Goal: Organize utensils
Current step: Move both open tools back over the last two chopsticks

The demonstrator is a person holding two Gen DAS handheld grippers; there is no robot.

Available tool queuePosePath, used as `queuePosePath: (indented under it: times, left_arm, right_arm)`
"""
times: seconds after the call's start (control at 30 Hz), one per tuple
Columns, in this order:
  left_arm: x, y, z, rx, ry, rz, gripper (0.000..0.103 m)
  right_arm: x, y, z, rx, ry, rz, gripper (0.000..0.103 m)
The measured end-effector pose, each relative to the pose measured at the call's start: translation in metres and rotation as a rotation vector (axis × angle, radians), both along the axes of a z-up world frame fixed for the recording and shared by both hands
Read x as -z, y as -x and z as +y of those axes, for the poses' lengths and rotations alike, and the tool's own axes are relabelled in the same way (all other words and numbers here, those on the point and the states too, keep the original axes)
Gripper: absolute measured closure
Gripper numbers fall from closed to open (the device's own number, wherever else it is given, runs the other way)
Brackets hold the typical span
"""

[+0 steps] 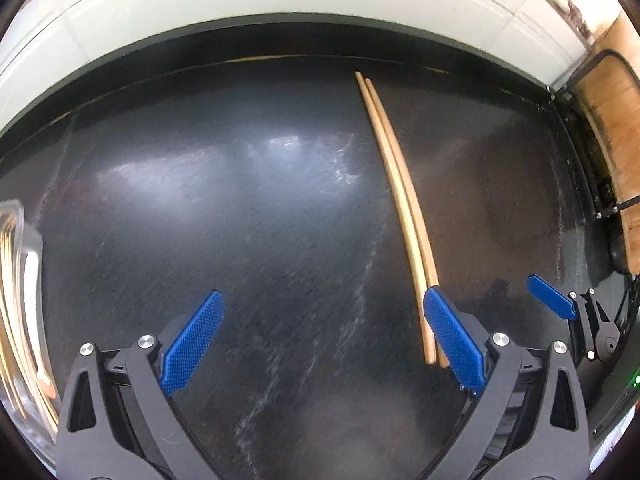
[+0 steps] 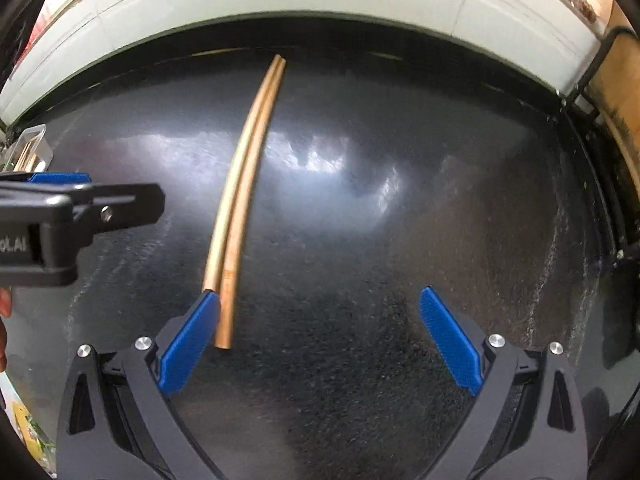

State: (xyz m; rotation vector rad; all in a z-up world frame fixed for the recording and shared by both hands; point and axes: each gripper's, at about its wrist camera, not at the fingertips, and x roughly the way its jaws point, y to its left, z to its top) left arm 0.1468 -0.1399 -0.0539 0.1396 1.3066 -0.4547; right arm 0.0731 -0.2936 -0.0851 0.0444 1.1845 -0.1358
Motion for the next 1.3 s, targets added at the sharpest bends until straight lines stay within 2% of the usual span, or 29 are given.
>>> queuePosePath:
  times: [0.13, 0.23, 0.33, 0.53, 0.73, 0.97, 1.2, 1.3]
  left_arm:
    - [0.012, -0.003, -0.019, 0.023, -0.036, 0.01, 0.006]
    - [0.021, -0.005, -0.032, 0.043, -0.061, 0.013, 0.006]
    - [0.025, -0.009, -0.04, 0.046, -0.095, -0.014, 0.006]
    - [0.031, -0.022, -0.059, 0.061, -0.151, -0.038, 0.006]
    - [0.033, -0.043, -0.072, 0.044, -0.153, -0.043, 0.006]
    - [0.034, -0.077, -0.082, 0.021, -0.16, -0.025, 0.006]
    - [0.035, -0.082, -0.075, 0.068, -0.157, -0.047, 0.005]
    - [0.036, -0.081, -0.068, 0.054, -0.15, -0.061, 0.005]
  right_arm:
    - [0.005, 0.0, -0.009, 0.001, -0.078, -0.022, 0.007]
    - [0.004, -0.002, -0.01, -0.005, -0.077, -0.031, 0.007]
    - [0.007, -0.006, 0.001, -0.046, -0.004, -0.023, 0.007]
    - [0.014, -0.02, -0.002, -0.028, -0.013, -0.019, 0.006]
    - [0.02, -0.033, -0.016, 0.012, -0.013, -0.04, 0.006]
    - [0.022, -0.056, -0.015, -0.018, -0.013, -0.047, 0.006]
    - [0.021, -0.071, -0.017, -0.067, -0.02, -0.033, 0.005]
    - [0.021, -0.082, -0.025, -0.042, -0.019, -0.033, 0.005]
